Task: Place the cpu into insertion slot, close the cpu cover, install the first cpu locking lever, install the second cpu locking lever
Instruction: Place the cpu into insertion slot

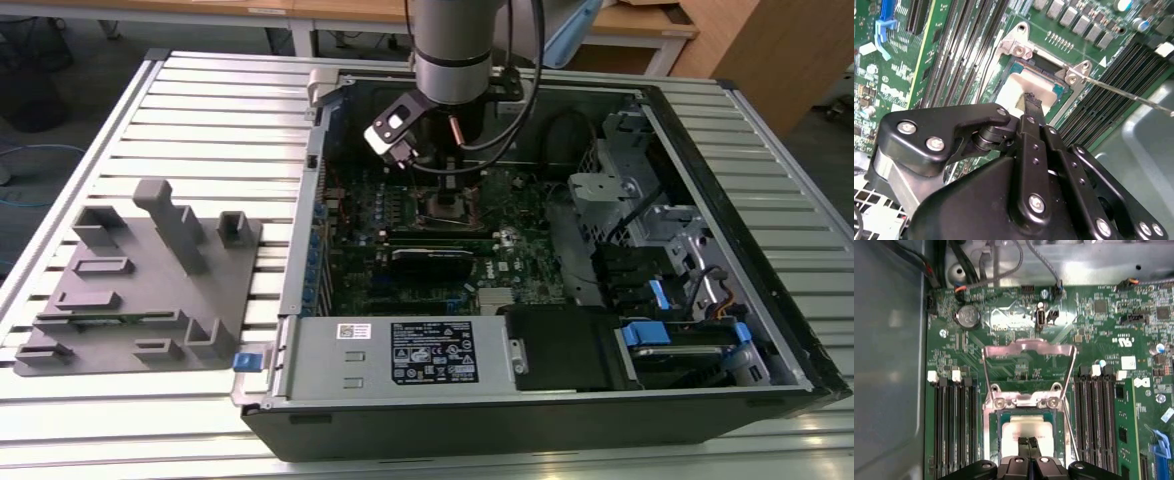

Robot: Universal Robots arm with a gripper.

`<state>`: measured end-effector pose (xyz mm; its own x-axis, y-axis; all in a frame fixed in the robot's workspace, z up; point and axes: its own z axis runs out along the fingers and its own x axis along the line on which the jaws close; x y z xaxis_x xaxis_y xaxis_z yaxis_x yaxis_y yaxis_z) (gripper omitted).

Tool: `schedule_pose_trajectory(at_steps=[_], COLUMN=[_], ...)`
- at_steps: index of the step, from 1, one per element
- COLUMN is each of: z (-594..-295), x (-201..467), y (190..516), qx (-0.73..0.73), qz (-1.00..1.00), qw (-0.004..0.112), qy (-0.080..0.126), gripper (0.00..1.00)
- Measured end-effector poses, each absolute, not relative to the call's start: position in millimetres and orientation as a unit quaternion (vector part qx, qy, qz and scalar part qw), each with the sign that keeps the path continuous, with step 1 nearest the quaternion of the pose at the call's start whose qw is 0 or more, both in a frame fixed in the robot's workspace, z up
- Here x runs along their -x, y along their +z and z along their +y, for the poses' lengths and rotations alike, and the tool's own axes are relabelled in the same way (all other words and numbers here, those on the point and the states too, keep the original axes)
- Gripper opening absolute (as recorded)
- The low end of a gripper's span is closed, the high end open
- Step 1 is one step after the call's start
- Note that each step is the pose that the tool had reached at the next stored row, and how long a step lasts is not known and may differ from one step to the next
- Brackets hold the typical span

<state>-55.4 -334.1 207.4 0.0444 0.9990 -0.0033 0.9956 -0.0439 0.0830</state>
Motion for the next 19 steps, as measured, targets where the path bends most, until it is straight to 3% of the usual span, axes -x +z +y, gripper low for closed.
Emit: schedule_pose_trajectory(at_steps=[2,19], z=[-334.1,-329.3], x=[55.3,50.6], y=[207.3,204.1], qx=[-0.722,-0.723], qz=[0.691,0.690], qw=[0.025,0.024], qy=[0.022,0.021], gripper=[0.11,0.11])
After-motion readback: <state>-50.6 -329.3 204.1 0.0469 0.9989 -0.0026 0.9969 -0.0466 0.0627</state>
